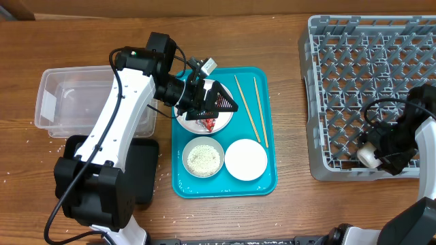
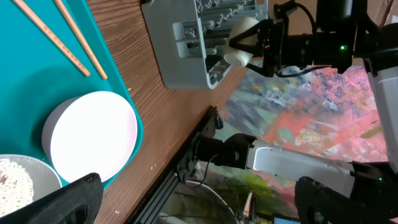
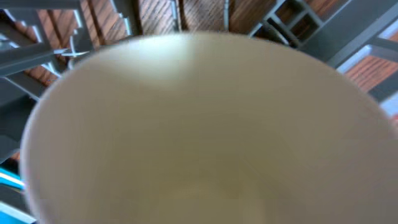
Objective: Sort waste into correct bins and load items into the dishwasher
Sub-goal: 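Carry the cup with the right gripper over the grey dish rack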
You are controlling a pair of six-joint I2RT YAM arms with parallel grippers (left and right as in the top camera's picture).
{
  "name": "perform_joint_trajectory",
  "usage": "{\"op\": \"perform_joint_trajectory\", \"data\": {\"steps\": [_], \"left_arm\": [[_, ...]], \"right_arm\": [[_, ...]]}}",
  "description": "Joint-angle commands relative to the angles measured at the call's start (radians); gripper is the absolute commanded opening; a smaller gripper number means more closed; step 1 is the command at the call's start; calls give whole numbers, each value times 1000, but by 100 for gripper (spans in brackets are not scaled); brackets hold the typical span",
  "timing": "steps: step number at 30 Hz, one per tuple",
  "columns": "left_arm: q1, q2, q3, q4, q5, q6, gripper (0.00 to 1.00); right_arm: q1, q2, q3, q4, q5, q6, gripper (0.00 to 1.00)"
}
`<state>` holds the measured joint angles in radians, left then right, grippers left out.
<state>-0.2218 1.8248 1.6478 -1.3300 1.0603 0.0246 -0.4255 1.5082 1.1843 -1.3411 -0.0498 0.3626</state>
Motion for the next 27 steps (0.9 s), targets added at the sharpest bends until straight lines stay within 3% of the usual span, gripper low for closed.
{"op": "perform_joint_trajectory", "data": {"steps": [1,7,11,16,27], "left_arm": [[-1,-19,11,-2,-2,-6,100],[-1,-19,11,-1,-2,-6,100],[-1,-19,11,-1,-2,-6,100],[-1,-19,11,-1,-2,-6,100],[-1,-19,11,3,-2,-6,100]], "right_arm": [[-4,-9,3,13,-27,4,74],[-4,-9,80,-42,-147,-52,67],[-5,-9,152,-95,-149,-48,66],[-56,-9,154,-81,-284,-48,67],[-365,-9,150,-167,-663,-56,70]]}}
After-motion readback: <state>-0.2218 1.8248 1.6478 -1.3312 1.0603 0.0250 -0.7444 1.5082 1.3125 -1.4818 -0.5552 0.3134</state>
